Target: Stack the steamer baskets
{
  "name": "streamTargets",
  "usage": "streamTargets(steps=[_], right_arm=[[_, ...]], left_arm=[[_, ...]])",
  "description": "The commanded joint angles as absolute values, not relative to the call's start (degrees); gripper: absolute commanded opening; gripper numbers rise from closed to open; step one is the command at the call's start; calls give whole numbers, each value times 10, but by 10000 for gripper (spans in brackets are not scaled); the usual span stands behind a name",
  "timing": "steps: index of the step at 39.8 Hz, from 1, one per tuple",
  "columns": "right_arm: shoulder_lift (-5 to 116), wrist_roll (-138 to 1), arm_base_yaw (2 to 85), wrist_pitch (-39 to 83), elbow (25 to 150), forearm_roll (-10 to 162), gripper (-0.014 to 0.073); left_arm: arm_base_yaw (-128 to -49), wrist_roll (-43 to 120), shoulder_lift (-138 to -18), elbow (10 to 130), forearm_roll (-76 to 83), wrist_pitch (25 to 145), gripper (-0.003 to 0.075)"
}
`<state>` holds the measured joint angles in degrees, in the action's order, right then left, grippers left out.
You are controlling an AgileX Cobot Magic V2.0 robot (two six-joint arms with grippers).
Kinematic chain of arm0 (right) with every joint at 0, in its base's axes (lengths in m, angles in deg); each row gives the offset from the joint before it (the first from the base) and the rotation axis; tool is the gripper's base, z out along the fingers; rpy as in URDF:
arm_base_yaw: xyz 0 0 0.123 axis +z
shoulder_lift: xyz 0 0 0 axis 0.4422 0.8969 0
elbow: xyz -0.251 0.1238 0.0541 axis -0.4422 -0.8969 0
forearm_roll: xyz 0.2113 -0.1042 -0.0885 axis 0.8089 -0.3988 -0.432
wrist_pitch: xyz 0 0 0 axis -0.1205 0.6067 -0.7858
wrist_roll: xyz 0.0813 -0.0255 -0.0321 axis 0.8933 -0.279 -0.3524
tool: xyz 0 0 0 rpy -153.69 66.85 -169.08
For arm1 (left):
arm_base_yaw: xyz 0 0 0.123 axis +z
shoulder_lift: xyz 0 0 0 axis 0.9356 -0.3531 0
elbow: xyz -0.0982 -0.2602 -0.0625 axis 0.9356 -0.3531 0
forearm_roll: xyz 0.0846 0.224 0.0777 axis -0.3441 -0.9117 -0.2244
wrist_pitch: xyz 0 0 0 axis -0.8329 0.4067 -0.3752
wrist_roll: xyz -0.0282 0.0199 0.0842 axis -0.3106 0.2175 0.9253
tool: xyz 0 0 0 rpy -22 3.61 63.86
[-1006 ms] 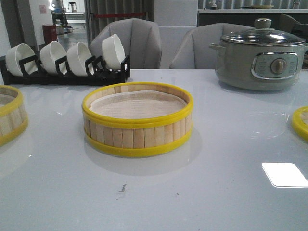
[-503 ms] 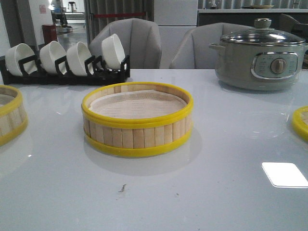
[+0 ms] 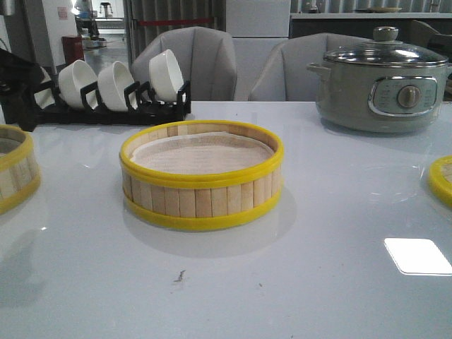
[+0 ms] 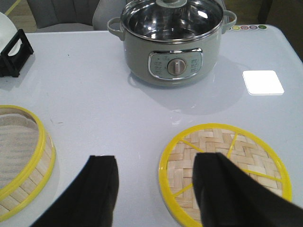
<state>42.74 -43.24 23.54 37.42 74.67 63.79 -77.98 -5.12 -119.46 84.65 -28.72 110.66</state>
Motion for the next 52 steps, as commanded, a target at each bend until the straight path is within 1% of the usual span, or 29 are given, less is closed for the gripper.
streamTargets(steps=[1, 9, 20, 36, 38, 40, 42, 45, 46, 47, 48, 49, 52], right_arm=[[425, -435, 233, 325, 768, 636, 467], [425, -435, 233, 325, 768, 637, 467], [425, -435, 233, 325, 768, 637, 467], [425, -435, 233, 323, 768, 637, 467], [425, -435, 233, 323, 768, 637, 467], [425, -435, 233, 323, 768, 637, 467], [425, -435, 233, 323, 768, 637, 467], [425, -435, 233, 323, 768, 637, 467], [425, -435, 233, 323, 768, 637, 467], [425, -435, 233, 323, 768, 637, 467], [425, -435, 233, 323, 768, 637, 467], [425, -435, 233, 323, 768, 637, 467], [425, -435, 233, 323, 768, 637, 467]], left_arm=[[-783, -52, -1201, 890, -286, 1077, 538], [-783, -52, -1245, 909, -286, 1085, 533], [-783, -55, -1269, 909, -286, 1088, 476], [-783, -55, -1283, 909, -277, 1095, 474], [-783, -56, -1283, 909, -277, 1095, 462], [-783, -57, -1283, 909, -277, 1094, 415], [-783, -57, -1283, 909, -277, 1094, 342], [-783, -58, -1283, 909, -277, 1094, 176], [-783, -58, -1283, 909, -277, 1094, 107], [-783, -58, -1283, 909, -277, 1094, 68], [-783, -58, -1283, 910, -275, 1095, 96], [-783, -58, -1283, 911, -275, 1096, 105], [-784, -58, -1281, 920, -271, 1105, 87]])
